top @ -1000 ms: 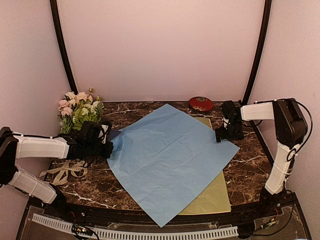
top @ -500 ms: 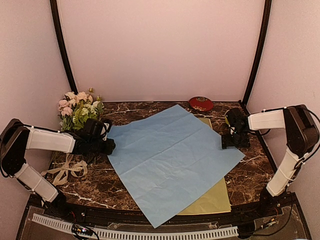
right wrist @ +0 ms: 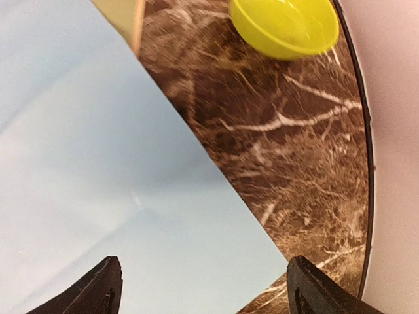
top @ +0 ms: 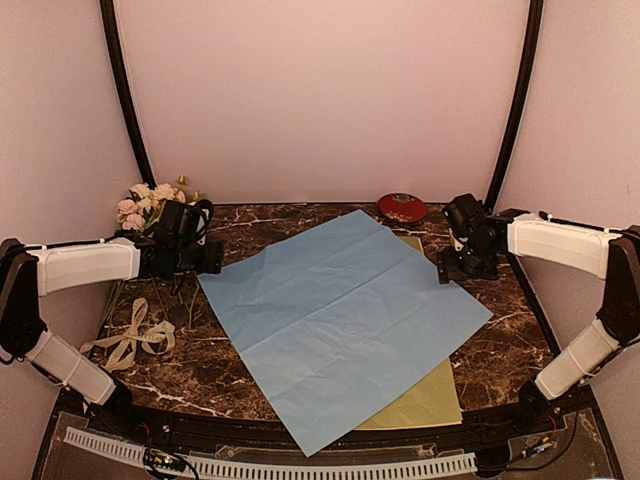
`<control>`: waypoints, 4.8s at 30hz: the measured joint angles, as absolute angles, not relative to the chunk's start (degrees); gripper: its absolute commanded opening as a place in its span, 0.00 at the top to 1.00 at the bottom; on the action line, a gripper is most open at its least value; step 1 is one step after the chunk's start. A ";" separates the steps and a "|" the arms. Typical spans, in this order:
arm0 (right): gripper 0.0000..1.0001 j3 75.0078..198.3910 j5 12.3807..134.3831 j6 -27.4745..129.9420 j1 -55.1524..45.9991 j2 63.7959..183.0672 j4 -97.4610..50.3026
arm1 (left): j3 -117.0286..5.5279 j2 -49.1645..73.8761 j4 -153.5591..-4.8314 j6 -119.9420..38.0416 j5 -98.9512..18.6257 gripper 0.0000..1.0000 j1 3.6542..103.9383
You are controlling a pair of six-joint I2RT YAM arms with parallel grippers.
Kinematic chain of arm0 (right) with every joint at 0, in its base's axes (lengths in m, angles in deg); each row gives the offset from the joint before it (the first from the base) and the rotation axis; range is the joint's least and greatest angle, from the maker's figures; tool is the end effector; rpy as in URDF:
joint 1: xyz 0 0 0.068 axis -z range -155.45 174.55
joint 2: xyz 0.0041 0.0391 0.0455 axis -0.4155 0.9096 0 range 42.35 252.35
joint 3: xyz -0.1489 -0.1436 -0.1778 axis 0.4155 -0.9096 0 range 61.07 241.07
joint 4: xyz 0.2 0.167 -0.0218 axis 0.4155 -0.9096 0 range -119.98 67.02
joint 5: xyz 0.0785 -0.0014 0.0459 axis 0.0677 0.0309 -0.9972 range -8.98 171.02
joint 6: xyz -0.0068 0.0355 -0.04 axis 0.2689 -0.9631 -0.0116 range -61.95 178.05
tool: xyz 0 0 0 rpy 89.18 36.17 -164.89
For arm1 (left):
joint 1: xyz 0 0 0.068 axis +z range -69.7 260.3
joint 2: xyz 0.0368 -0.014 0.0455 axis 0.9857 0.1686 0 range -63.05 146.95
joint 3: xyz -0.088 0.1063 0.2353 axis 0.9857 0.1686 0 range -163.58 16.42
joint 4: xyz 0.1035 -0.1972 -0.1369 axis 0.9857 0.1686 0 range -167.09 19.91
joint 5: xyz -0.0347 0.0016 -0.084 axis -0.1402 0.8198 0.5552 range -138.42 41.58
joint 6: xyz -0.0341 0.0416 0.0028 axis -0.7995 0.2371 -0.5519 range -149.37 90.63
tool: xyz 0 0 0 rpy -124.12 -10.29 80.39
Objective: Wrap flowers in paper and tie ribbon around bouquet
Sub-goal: Pick up the fake flower from the corner of the board.
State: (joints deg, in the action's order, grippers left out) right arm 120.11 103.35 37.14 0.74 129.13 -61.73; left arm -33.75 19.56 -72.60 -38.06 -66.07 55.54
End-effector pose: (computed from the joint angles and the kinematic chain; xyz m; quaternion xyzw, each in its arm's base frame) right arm 0.2732 0.1058 0.2181 0.0151 0.9612 -0.0993 0.2570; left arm 0.2871 -0.1206 0.2297 0.0557 0.8850 0.0044 0.4623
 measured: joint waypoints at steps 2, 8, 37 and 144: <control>0.17 121.71 102.52 37.14 -2.37 127.84 -60.89 | -33.67 18.66 -72.60 -38.04 -65.18 0.28 53.60; 0.19 122.30 98.69 36.97 -6.21 131.76 -59.12 | -30.39 21.92 -73.15 -39.41 -59.63 0.30 49.03; 0.24 121.14 98.52 37.12 -6.48 133.26 -57.27 | -37.10 24.43 -68.77 -57.80 -52.30 0.31 80.79; 0.19 120.07 89.36 47.04 -6.50 138.77 -55.80 | -58.15 35.45 -38.13 -28.07 -68.48 1.00 91.50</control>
State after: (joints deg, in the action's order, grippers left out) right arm 120.07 89.36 47.04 -6.50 138.77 -55.80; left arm -58.15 35.45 -38.13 -28.07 -68.48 91.50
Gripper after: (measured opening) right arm 0.809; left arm 0.026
